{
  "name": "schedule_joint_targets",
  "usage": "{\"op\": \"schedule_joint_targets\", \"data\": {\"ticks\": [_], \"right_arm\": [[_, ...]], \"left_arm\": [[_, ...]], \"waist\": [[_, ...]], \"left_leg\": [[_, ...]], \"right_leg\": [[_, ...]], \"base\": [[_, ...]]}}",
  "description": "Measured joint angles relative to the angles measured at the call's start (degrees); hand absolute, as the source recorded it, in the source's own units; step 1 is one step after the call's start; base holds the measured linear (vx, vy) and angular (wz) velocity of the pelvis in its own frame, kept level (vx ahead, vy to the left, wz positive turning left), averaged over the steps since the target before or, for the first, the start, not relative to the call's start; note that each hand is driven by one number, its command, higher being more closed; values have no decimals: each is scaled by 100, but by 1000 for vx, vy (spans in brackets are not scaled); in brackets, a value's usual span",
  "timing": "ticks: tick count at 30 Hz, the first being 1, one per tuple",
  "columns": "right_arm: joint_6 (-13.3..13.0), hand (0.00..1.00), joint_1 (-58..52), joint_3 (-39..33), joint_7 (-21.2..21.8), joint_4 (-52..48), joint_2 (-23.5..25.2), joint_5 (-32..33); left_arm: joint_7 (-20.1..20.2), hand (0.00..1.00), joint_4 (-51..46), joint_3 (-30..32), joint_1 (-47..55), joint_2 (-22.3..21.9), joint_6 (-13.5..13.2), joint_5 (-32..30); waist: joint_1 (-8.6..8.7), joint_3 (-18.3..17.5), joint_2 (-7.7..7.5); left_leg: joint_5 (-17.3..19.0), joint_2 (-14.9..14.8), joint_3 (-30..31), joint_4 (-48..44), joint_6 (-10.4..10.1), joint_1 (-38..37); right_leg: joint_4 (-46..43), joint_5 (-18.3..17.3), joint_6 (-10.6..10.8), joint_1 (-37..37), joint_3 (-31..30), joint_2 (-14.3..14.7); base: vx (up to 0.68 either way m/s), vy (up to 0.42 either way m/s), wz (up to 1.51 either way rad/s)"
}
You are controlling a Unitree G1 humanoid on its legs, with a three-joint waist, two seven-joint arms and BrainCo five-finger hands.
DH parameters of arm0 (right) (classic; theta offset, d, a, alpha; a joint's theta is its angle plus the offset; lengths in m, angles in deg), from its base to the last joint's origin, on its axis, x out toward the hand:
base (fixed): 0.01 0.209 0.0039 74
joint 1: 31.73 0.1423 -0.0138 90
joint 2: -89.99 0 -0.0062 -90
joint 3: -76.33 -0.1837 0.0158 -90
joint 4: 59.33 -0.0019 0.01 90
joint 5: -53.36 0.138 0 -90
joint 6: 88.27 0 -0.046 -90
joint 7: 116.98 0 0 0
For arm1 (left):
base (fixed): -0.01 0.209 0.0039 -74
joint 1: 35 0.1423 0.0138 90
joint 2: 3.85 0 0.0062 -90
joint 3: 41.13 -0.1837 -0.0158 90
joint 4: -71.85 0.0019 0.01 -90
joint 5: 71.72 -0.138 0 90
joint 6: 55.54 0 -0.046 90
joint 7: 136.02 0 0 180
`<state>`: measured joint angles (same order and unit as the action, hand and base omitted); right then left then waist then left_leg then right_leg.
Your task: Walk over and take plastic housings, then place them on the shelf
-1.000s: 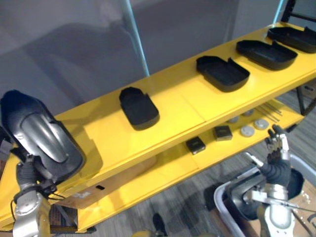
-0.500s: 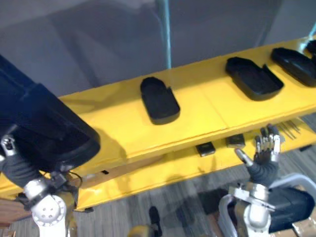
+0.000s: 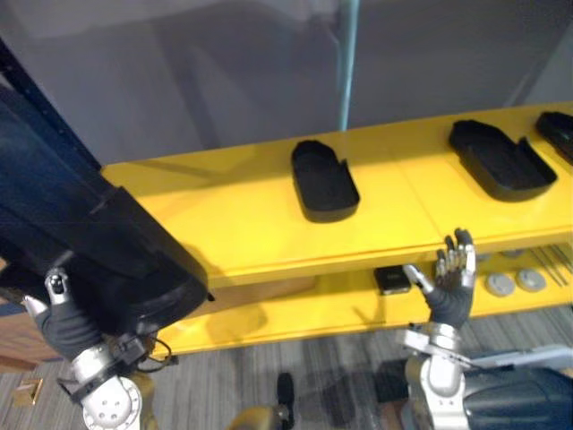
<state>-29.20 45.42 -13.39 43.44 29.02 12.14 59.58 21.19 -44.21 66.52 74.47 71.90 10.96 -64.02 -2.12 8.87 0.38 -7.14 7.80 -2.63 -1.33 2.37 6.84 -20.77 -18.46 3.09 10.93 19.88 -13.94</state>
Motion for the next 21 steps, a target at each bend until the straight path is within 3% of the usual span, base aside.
{"op": "schedule_joint_targets", "data": {"ticks": [2,3,5,6,7,9,12,14,15,16,19,21], "right_arm": [[70,0,40,-121,-48,107,22,-1],[109,0,51,-129,-42,116,52,-6],[113,0,69,-141,-11,133,160,-18],[112,0,89,-143,38,133,233,-22],[111,0,98,-142,95,129,264,-30],[111,0,68,-135,122,121,277,-32],[99,0,44,-131,125,-75,284,-30],[90,0,36,-114,118,-243,284,-31],[78,0,37,-125,108,-271,269,-31],[71,0,13,-163,79,-286,194,-26],[71,0,13,-361,75,-297,112,-17],[71,0,8,-394,84,-312,108,20]], "left_arm": [[51,100,61,35,-128,36,-3,-37],[56,100,64,85,-136,57,-4,-103],[62,100,74,200,-130,96,-3,-100],[46,100,109,240,-160,175,-3,-81],[49,100,167,237,-159,258,1,-83],[61,100,199,194,-148,292,22,-89],[53,100,197,186,-125,285,34,-93],[60,100,52,188,22,285,50,-93],[68,100,14,176,59,264,53,-100],[94,100,10,51,83,191,102,-110],[163,100,-53,-44,101,179,263,-152],[172,100,-136,-46,70,175,279,-153]], "waist": [[-11,30,68],[-13,85,-17],[-5,127,-41],[-3,112,-87],[8,119,-77],[35,123,-68],[86,89,-123],[45,-24,-304],[42,-48,-338],[69,-105,-278],[22,-354,-12],[23,-404,49]], "left_leg": [[22,-63,63,1,31,-104],[116,-78,58,23,90,-280],[192,-163,63,128,118,-518],[250,-231,61,118,138,-576],[312,-325,49,98,112,-582],[347,-438,42,87,88,-592],[391,-470,16,89,20,-616],[422,-387,-127,114,-61,-608],[422,-358,-140,117,-68,-588],[398,-426,-117,175,-119,-646],[234,-678,-186,525,-300,-731],[189,-769,-219,587,-344,-788]], "right_leg": [[-1294,292,-242,-598,-235,-146],[-1996,637,-360,-859,-421,-218],[-2635,1081,-359,-1127,-632,-265],[-2662,746,-239,-1224,-664,-236],[-2470,451,-118,-1334,-671,-151],[-1945,360,-11,-1411,-689,-37],[-790,462,110,-1371,-710,32],[40,573,40,-1232,-644,64],[251,676,224,-1189,-665,65],[474,759,321,-1057,-560,131],[1053,1050,250,-924,-476,443],[1246,1236,221,-781,-431,549]], "base": [[21,113,18],[24,89,-11],[29,89,-14],[-29,78,-14],[-92,66,-13],[-142,41,-5],[-118,-23,-3],[-56,-166,-20],[-8,-189,-1],[26,-155,3],[102,-129,-9],[178,-109,-8]]}}
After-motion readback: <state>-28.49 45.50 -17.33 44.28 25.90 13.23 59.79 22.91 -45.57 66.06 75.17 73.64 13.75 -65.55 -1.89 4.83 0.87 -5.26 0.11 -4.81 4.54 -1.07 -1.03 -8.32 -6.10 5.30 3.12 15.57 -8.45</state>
